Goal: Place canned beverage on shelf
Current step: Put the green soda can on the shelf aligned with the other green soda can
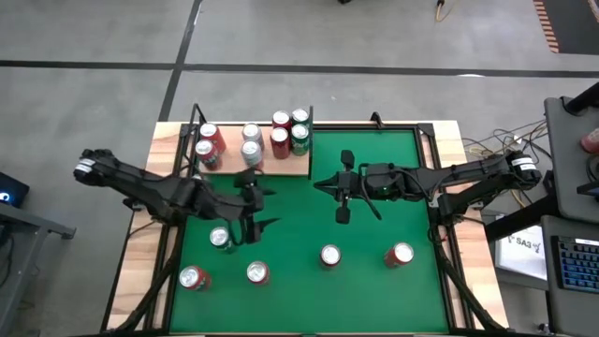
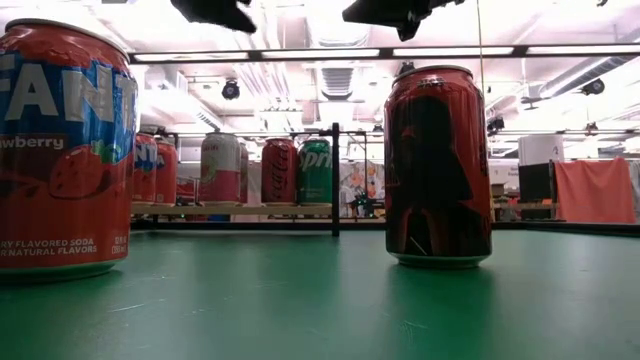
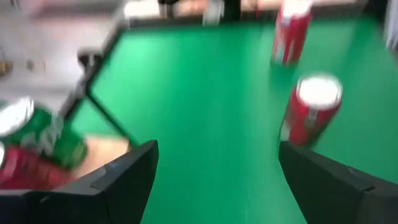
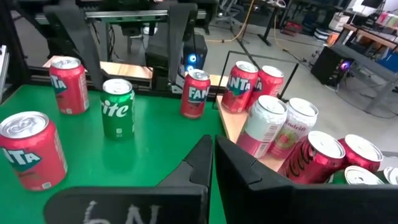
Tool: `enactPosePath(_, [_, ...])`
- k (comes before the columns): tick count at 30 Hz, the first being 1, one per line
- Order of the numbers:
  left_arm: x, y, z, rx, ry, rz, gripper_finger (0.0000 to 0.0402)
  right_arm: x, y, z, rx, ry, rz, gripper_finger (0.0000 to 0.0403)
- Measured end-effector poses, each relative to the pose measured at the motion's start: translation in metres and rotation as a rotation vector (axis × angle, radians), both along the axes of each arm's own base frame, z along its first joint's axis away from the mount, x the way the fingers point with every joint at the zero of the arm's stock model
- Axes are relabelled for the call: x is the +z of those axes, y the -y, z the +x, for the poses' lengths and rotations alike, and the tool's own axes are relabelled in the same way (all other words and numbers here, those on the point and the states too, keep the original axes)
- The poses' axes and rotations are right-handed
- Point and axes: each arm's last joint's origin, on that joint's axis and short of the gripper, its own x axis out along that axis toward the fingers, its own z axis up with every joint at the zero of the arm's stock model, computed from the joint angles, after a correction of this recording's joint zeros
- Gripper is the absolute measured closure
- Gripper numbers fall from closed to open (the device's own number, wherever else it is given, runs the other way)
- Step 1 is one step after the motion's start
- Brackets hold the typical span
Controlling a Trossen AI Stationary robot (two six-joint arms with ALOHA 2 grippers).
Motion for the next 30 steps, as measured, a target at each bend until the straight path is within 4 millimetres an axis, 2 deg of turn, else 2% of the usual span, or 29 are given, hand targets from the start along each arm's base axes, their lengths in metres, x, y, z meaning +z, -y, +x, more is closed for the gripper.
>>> enactPosePath(7, [0.002, 0.007, -0.018, 0.040, -0.434, -0.050, 0.0084, 0.000, 0.000, 0.000, -0.001, 0.000, 0.001, 0.0394])
enactPosePath(11, [0.002, 0.012, -0.023, 0.052, -0.554, -0.118, 0.0084, 0.000, 0.000, 0.000, -0.002, 0.000, 0.003, 0.0394])
enactPosePath(19, [-0.014, 0.020, -0.036, 0.130, -0.719, -0.227, 0.0084, 0.000, 0.000, 0.000, -0.003, 0.000, 0.004, 0.0394])
enactPosePath(30, [-0.010, 0.031, -0.041, 0.085, -0.729, -0.258, 0.0084, 0.005, 0.000, 0.001, -0.004, 0.020, 0.005, 0.0394])
